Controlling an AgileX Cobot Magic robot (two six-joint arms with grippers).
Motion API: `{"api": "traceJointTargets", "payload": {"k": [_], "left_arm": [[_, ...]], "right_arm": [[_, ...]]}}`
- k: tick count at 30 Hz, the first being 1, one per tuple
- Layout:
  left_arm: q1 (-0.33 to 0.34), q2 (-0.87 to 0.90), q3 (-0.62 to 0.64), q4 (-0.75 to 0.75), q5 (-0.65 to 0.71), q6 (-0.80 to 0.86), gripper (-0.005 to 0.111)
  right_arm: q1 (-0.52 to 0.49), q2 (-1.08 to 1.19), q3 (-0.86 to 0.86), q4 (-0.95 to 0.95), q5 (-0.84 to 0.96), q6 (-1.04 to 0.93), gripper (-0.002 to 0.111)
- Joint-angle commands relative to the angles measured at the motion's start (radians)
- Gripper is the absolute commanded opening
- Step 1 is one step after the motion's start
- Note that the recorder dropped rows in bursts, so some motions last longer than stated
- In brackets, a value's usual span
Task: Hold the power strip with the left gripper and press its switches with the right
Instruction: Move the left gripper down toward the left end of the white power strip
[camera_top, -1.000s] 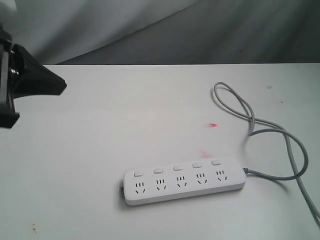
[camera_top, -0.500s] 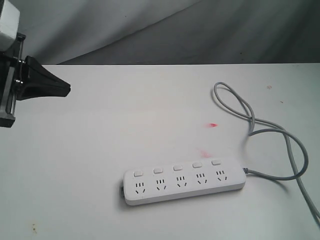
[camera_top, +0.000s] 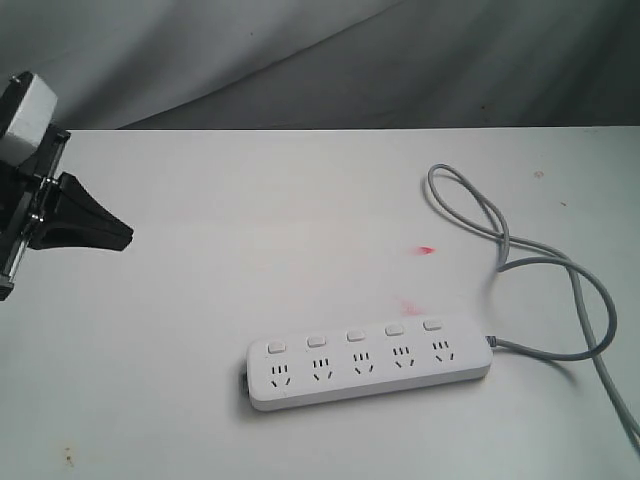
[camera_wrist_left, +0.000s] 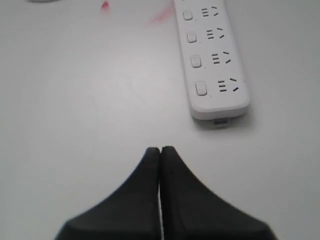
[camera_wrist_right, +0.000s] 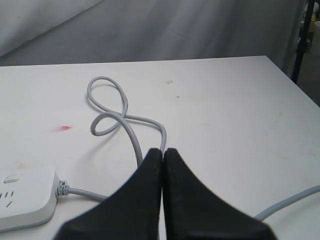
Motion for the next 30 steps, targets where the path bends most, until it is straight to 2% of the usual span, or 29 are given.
{"api": "traceJointTargets", "payload": {"k": [1,5,10,12,20,30], "left_arm": [[-0.024,0.036,-0.008,0.015,0.01,0.008,0.005],[-0.076,0.043,-0.008,0.061,0.01,0.008,0.031],[-0.146,0.043,-0.008,0.066,0.01,0.005,0.081],[-0.171,0.046,-0.006,0.066,0.01,-0.027,0.091],[-0.271,0.1,-0.006,0.066,0.01,-0.07,0.092],[-0.292,0.206,-0.006,-0.01,0.01,-0.097,0.092]], "right_arm": [[-0.004,-0.006,0.004,-0.005,-0.008,0.001,0.0],[-0.004,-0.006,0.004,-0.005,-0.008,0.001,0.0],[-0.004,-0.006,0.004,-0.005,-0.008,0.001,0.0],[-0.004,-0.006,0.004,-0.005,-0.008,0.001,0.0],[-0.004,-0.006,0.004,-0.005,-0.008,0.001,0.0],[-0.004,-0.006,0.004,-0.005,-0.008,0.001,0.0]]}}
